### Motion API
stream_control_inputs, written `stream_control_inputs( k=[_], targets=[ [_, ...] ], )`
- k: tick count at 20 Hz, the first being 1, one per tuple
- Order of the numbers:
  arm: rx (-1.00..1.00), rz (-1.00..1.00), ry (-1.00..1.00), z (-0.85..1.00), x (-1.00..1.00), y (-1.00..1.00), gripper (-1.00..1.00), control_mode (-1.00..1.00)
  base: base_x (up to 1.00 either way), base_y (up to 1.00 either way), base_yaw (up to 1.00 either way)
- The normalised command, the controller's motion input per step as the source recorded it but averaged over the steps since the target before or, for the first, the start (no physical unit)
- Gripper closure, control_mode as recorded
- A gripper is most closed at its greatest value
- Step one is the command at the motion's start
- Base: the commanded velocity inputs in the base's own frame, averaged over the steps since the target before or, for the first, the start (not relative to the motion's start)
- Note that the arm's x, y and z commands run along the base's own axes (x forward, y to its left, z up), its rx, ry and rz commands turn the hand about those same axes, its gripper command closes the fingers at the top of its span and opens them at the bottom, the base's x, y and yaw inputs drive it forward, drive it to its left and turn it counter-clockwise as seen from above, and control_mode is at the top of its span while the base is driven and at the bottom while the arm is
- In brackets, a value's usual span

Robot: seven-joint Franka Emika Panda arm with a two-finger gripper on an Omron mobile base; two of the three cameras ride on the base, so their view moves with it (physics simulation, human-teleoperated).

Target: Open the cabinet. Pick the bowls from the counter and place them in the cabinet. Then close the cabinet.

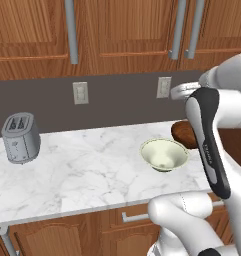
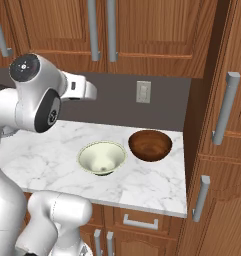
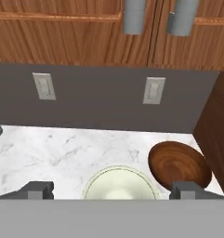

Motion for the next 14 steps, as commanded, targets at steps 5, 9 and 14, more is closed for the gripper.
stream_control_inputs(
  k=[5, 9, 14],
  targets=[
    [0.0, 0.0, -0.11, 0.39, 0.0, -0.08, -1.0, -1.0, 0.0, 0.0, 0.0],
    [0.0, 0.0, -0.03, 0.42, 0.0, -0.21, -1.0, -1.0, 0.0, 0.0, 0.0],
    [0.0, -0.01, 0.0, 0.45, 0.0, -0.08, -1.0, -1.0, 0.0, 0.0, 0.0]
  ],
)
